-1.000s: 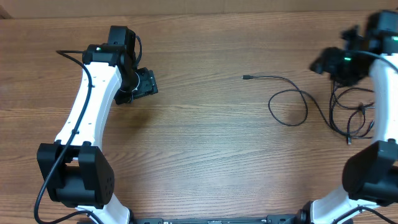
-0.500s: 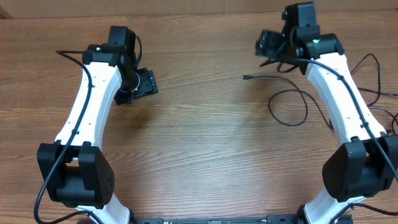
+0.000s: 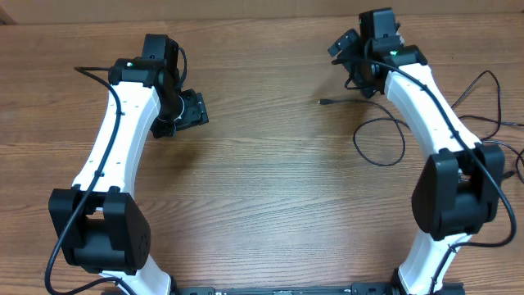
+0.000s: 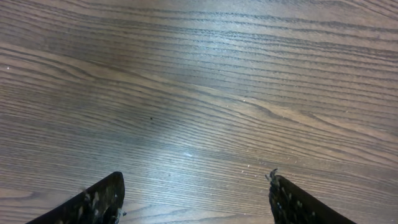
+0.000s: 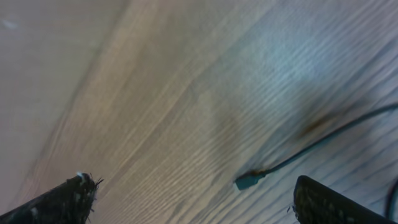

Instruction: Untangle cables

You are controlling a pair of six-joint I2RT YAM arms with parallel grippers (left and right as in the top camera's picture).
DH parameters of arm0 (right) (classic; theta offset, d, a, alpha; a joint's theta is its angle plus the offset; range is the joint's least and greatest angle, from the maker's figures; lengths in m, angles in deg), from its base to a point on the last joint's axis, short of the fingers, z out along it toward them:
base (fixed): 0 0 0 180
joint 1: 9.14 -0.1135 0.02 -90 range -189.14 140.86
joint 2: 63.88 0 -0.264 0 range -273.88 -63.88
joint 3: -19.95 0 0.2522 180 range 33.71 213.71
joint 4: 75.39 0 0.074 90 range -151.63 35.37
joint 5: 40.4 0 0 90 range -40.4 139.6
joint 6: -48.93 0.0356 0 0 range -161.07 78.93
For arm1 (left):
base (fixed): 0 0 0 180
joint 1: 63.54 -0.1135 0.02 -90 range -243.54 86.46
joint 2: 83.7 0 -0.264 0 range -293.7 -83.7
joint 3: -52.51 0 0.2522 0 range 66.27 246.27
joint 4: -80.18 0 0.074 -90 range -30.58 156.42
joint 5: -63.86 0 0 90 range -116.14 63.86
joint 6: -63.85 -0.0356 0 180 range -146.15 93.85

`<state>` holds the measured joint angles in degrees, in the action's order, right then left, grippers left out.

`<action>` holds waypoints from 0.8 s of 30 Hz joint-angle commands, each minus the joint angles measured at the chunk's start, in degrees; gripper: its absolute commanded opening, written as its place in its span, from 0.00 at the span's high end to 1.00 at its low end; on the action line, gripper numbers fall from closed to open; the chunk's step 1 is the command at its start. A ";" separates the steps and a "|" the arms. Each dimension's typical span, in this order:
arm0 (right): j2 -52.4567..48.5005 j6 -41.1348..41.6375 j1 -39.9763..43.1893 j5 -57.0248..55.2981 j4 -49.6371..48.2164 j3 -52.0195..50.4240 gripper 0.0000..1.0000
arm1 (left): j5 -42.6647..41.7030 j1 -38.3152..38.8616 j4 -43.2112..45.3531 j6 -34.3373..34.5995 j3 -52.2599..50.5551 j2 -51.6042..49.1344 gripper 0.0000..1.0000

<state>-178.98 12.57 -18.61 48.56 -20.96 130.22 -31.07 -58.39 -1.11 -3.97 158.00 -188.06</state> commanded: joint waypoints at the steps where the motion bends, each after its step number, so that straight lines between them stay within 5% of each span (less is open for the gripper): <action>1: -0.42 2.86 -0.22 2.12 0.90 -0.13 0.09 | -0.66 0.17 0.04 0.55 0.66 0.61 0.26; 2: -0.44 1.86 -0.22 1.40 1.14 -0.13 0.15 | -0.66 0.17 0.04 0.57 0.66 0.61 0.25; 6: -0.44 5.38 -0.13 -2.38 3.43 -0.11 0.00 | -0.66 0.17 0.07 0.57 0.66 0.61 0.25; 24: -10.05 4.66 2.80 0.15 20.63 12.44 0.01 | -1.11 0.17 0.00 0.59 0.66 0.61 0.26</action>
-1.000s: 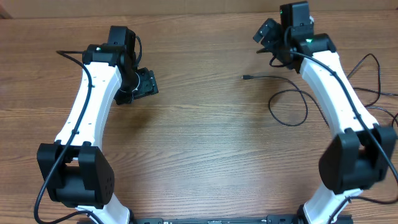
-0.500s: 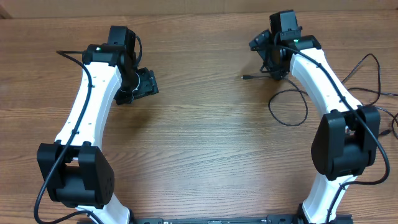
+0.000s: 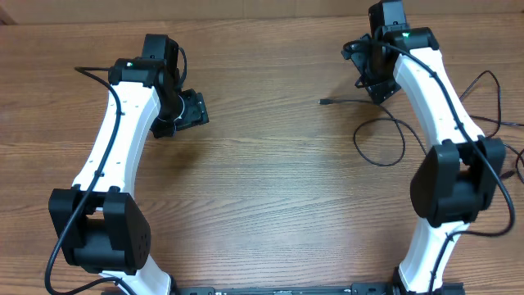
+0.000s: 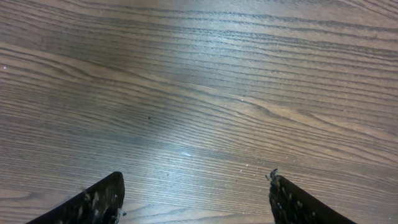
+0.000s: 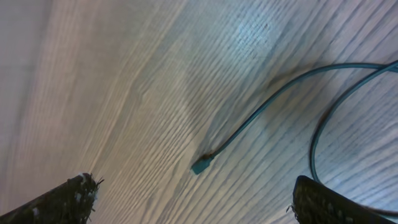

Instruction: Untangle cables

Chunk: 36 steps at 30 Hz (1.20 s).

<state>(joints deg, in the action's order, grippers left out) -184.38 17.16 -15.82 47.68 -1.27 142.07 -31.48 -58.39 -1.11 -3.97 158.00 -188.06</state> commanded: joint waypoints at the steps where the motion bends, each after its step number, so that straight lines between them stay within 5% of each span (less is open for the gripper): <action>1: -5.79 0.07 0.00 1.03 1.11 0.59 0.01 | -0.70 0.17 0.00 0.59 0.66 0.61 0.26; 29: -13.25 9.29 -2.71 -1.01 0.52 0.33 0.00 | -0.70 0.17 -0.13 0.59 0.66 0.61 0.26; 36: -13.25 12.72 -3.30 -1.14 1.49 -1.92 0.11 | -0.70 0.17 -0.28 0.59 0.66 0.61 0.26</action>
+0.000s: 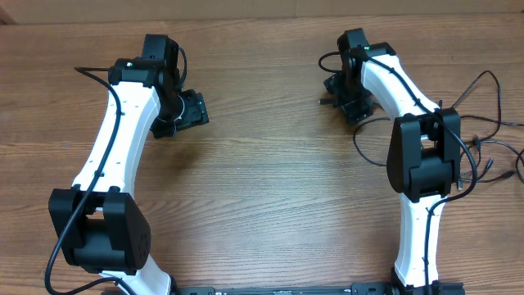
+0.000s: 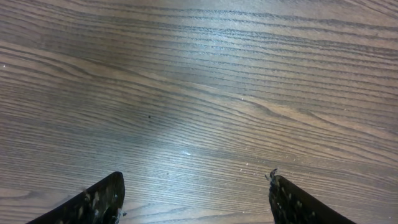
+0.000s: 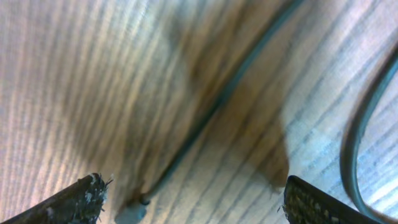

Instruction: Untangle cables

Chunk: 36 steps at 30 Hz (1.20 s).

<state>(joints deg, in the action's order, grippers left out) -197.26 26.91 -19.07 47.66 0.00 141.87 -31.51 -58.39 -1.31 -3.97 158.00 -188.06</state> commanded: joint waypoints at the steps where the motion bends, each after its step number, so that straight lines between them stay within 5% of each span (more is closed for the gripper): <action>1: -0.37 3.48 -0.09 -0.96 0.07 -2.27 0.11 | -0.68 0.17 -0.17 0.59 0.66 0.61 0.26; 7: -0.37 3.80 -0.07 -0.96 -0.17 -3.96 0.13 | -0.66 0.17 -0.57 0.57 0.66 0.61 0.26; 18: -0.37 3.58 -0.07 -0.98 2.51 -3.96 0.55 | -0.66 0.17 -0.66 0.59 0.66 0.61 0.26; 22: -0.37 3.56 -0.07 -0.98 3.28 -3.93 0.82 | -0.66 0.17 -0.66 0.59 0.66 0.61 0.26; 28: -0.35 3.45 -0.02 -1.01 5.03 -3.63 0.96 | -0.66 0.17 -0.66 0.57 0.66 0.61 0.26; 36: 1.18 -9.38 3.30 -7.28 12.04 3.26 0.96 | -0.66 0.17 -0.63 0.59 0.66 0.61 0.26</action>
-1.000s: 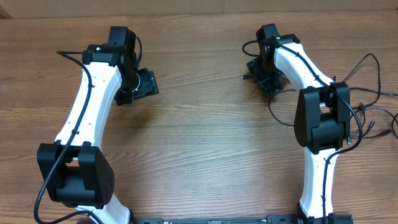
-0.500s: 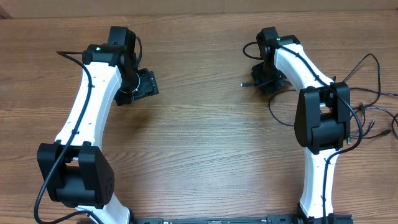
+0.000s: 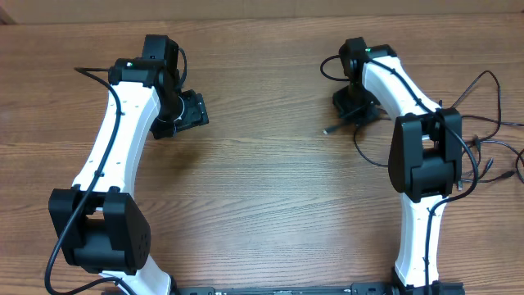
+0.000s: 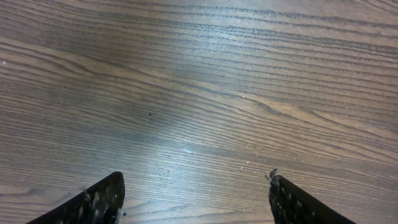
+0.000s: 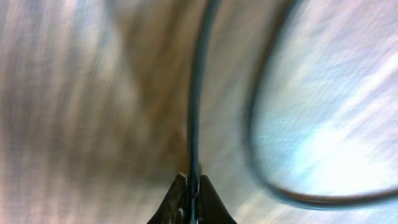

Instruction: Untangle cables

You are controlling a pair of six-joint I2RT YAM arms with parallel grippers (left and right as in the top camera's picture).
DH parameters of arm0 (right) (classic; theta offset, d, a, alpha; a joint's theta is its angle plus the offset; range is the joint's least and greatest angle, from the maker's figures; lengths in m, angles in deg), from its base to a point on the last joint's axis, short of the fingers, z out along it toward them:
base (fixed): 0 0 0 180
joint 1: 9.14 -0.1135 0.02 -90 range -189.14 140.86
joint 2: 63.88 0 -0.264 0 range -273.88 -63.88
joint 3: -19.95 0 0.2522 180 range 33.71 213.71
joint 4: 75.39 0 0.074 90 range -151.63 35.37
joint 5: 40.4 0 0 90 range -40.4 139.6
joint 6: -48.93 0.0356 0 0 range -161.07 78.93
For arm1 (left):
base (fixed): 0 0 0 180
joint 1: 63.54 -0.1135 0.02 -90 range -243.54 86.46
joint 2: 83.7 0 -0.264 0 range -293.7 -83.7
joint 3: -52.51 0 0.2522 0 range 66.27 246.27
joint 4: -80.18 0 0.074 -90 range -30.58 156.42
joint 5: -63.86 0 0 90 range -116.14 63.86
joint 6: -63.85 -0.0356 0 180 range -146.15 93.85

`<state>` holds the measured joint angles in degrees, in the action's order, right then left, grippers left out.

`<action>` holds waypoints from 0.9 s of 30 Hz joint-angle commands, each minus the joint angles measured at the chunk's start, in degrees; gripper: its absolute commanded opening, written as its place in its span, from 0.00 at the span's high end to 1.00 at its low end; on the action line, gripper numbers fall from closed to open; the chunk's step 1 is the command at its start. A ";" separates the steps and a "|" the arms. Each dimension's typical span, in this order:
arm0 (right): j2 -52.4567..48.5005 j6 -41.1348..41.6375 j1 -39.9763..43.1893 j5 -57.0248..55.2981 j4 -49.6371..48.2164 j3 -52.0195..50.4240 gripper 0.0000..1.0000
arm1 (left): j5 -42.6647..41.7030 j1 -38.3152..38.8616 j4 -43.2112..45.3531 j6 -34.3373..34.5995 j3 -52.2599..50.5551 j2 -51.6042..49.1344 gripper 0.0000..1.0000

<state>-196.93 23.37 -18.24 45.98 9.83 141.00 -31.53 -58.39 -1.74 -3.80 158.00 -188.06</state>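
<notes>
A thin black cable (image 3: 385,146) loops over the wooden table at right, its free plug end (image 3: 327,130) lying left of my right gripper (image 3: 357,110). In the right wrist view the dark cable (image 5: 198,87) runs straight up from the right gripper (image 5: 190,186), which is shut on it, with a second loop (image 5: 261,155) curving beside. More tangled cable (image 3: 487,106) lies at the far right edge. My left gripper (image 4: 194,196) stands open over bare wood at upper left (image 3: 190,111), far from any cable.
The wooden table (image 3: 262,205) fills the view. A pale wall strip runs along the far edge. The right arm's base link (image 3: 426,164) stands over part of the cable loop.
My right gripper was open astride the cable near its plug; now it is shut on the cable. The plug end lies lower and nearer the front. The left arm has not moved.
My right gripper stood open at the far right edge above the plug. Then it was further over the cable, then low and open astride it by the plug. Now it is shut on the cable. My left gripper stayed open throughout.
</notes>
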 commanded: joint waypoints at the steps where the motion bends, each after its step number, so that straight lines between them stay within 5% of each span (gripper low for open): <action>1: 1.55 -6.82 3.39 -8.11 4.13 5.62 0.96 | -0.61 0.17 -0.20 0.39 0.66 0.61 0.26; 11: 11.47 -9.46 21.99 -27.45 22.56 23.71 0.96 | -0.61 0.17 -0.15 0.42 0.66 0.61 0.26; 19: 17.18 -9.44 39.60 -24.28 25.29 29.05 0.96 | -0.63 0.17 0.09 0.44 0.66 0.61 0.25; 27: 17.53 -15.98 46.05 -14.27 23.23 28.81 0.96 | -0.68 0.17 0.46 0.96 0.66 0.61 0.25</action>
<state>-179.88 12.14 28.07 26.72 34.12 169.08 -31.53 -58.39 -1.46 -3.78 158.00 -188.06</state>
